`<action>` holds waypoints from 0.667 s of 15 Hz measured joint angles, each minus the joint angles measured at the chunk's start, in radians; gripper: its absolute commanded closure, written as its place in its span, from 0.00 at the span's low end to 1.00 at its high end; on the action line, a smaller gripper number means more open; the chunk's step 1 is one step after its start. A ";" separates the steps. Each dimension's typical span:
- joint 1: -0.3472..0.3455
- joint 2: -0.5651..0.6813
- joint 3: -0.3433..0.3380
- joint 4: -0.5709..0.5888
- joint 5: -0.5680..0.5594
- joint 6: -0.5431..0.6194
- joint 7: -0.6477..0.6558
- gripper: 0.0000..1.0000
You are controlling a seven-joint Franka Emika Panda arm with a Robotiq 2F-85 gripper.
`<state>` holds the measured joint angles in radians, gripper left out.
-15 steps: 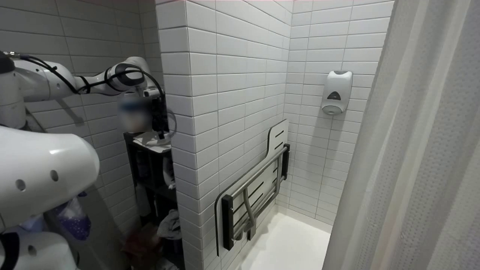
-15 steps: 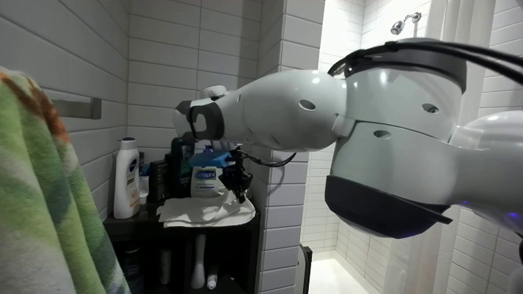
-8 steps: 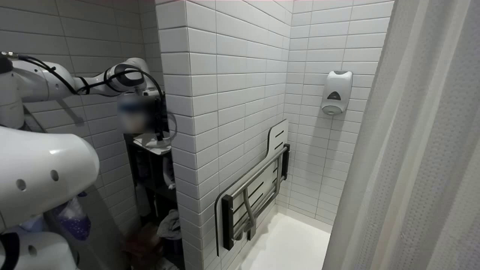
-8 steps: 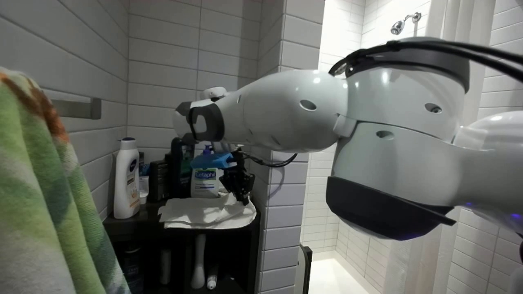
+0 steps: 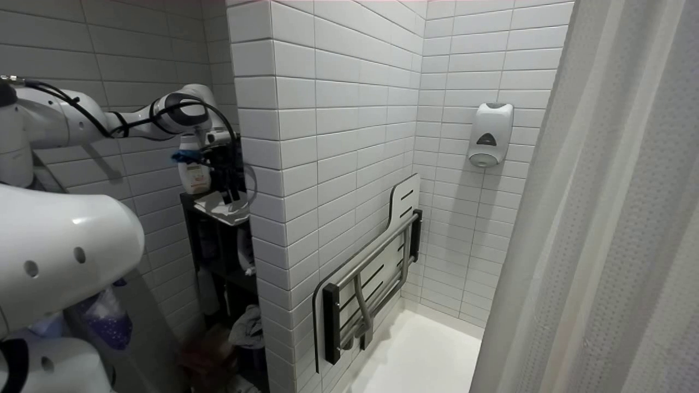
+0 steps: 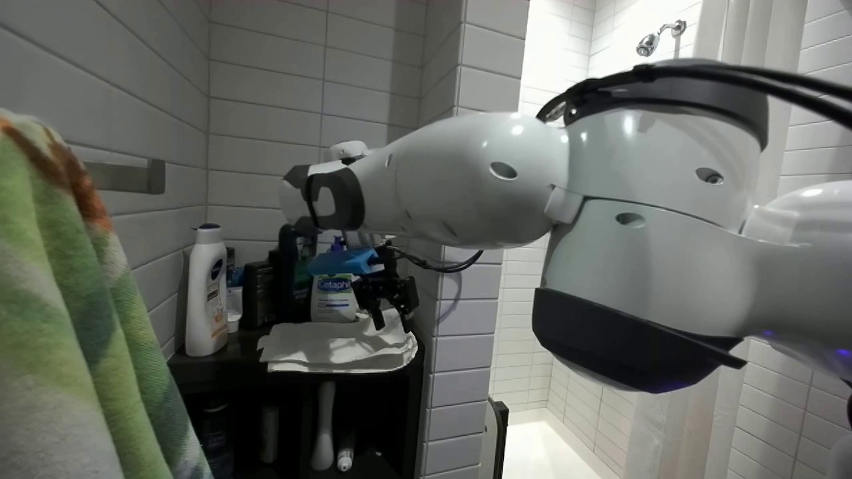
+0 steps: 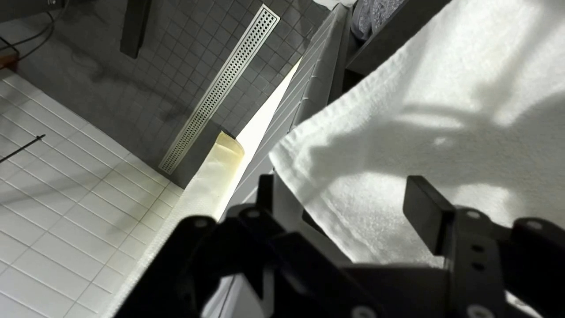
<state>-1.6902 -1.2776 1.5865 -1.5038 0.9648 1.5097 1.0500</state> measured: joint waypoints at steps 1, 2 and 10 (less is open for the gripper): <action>0.000 0.000 -0.001 0.001 0.000 0.000 0.000 0.00; 0.000 0.000 -0.002 0.003 0.000 0.000 0.000 0.00; 0.001 0.003 -0.029 0.016 0.003 0.000 -0.002 0.00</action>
<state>-1.6893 -1.2743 1.5573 -1.4879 0.9675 1.5102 1.0482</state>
